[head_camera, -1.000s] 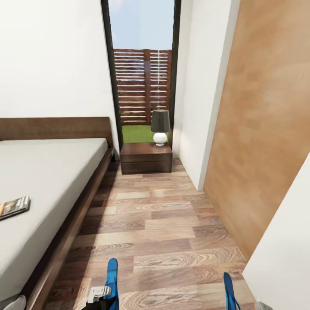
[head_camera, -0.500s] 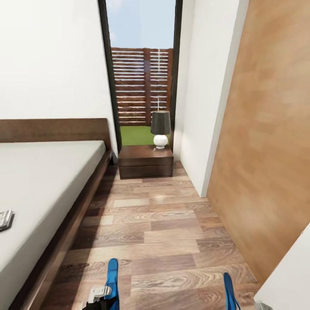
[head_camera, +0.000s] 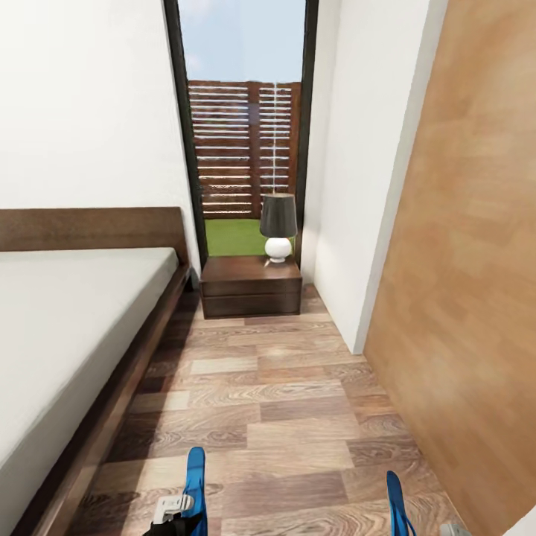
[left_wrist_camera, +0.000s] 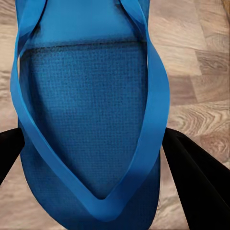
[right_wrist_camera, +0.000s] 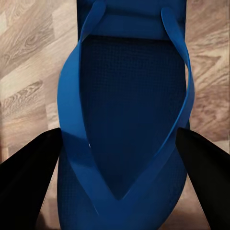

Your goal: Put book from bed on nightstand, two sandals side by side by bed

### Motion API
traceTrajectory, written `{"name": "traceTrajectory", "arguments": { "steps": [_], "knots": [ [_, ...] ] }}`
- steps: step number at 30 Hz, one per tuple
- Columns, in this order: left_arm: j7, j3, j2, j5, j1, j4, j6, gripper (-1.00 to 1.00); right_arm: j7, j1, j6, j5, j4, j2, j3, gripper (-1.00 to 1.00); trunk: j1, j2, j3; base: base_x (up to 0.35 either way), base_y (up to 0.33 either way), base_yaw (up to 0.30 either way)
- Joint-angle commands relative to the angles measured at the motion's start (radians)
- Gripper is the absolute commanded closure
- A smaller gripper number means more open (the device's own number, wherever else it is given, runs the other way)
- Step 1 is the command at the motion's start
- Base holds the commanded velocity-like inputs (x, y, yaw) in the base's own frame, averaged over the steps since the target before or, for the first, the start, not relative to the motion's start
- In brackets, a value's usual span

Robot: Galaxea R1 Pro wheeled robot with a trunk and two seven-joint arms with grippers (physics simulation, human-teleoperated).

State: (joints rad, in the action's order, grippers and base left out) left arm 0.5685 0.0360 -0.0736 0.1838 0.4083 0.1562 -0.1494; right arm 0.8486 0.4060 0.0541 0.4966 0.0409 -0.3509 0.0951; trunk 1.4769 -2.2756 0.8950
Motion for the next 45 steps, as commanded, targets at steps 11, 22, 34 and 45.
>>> {"name": "traceTrajectory", "arguments": {
  "steps": [11,22,34,45],
  "knots": [
    [0.005,0.004,0.000,0.003,0.000,-0.001,-0.001,1.00,0.003,0.000,0.006,0.011,0.001,0.000,0.006,1.00,0.000,0.000,0.001,0.330,0.000,0.000],
    [0.005,0.004,0.000,0.003,0.001,-0.001,-0.001,1.00,0.003,0.000,0.006,0.011,0.001,0.000,0.007,1.00,0.000,0.000,0.001,0.320,-0.056,0.000],
    [0.005,0.004,0.000,0.003,0.000,-0.001,-0.001,1.00,0.003,0.000,0.006,0.011,0.001,0.000,0.008,1.00,0.000,0.000,0.001,0.316,-0.047,0.000],
    [0.005,0.005,0.000,0.003,0.000,-0.001,-0.001,1.00,0.003,0.000,0.006,0.011,0.001,0.000,0.008,1.00,0.000,0.000,0.001,0.323,-0.001,0.000]
  ]
}}
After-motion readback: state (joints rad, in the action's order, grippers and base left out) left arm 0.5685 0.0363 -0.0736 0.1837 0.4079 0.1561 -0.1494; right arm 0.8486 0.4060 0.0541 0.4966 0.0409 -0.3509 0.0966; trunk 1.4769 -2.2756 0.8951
